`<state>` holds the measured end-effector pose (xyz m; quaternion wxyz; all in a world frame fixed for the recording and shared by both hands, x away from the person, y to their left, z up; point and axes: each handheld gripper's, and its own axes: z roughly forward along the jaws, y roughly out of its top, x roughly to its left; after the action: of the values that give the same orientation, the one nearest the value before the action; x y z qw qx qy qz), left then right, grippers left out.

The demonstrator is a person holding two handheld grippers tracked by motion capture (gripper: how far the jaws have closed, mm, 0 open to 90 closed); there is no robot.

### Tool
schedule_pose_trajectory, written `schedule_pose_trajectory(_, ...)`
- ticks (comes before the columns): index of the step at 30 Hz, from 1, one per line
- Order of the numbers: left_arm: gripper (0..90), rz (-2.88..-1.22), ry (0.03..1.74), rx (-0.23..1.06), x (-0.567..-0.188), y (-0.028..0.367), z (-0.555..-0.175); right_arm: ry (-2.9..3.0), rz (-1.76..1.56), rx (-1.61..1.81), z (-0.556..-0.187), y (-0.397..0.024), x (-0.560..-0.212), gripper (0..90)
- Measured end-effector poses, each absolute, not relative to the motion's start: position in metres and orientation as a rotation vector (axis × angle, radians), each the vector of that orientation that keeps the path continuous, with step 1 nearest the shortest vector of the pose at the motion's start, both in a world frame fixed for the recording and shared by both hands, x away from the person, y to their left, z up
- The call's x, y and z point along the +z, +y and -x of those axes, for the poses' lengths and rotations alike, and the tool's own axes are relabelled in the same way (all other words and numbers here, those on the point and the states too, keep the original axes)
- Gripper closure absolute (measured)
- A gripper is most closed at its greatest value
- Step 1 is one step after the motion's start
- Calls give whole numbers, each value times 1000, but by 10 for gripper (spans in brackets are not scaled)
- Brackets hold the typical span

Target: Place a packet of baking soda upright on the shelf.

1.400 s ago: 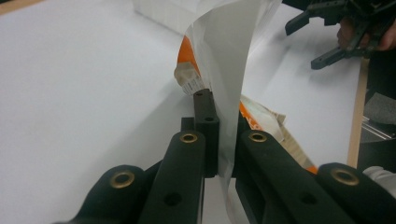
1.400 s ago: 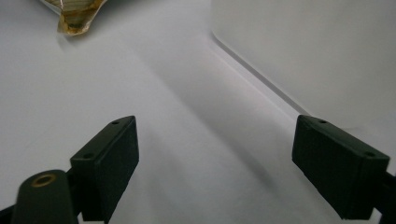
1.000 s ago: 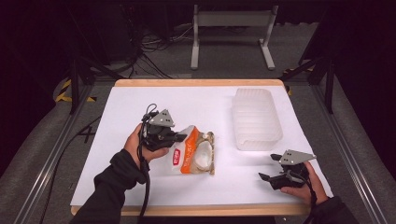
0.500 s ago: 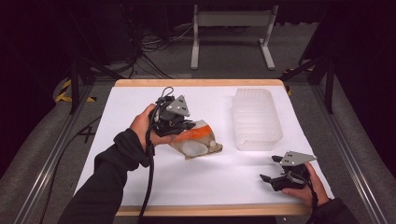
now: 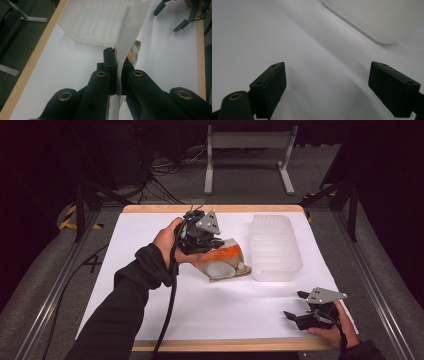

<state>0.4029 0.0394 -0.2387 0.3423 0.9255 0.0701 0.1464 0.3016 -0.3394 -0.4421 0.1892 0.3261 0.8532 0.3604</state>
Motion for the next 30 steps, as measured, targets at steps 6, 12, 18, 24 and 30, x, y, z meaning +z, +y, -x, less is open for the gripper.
schedule_pose_trajectory(6, 898, -2418, 161, 388, -234, 31, -408, 2393, -924, 1009, -299, -341, -442, 156)
schedule_pose_trajectory(12, 898, -2418, 134, 410, -222, 23, -411, 2396, -927, 1003, -298, -341, -443, 156)
schedule_pose_trajectory(18, 898, -2402, 125, 418, -214, 13, -417, 2399, -929, 1001, -298, -342, -444, 156)
schedule_pose_trajectory(24, 898, -2394, 101, 418, -208, 0, -420, 2398, -929, 1006, -299, -342, -443, 156)
schedule_pose_trajectory(30, 898, -2384, 49, 418, -207, -22, -421, 2399, -925, 1008, -297, -343, -443, 155)
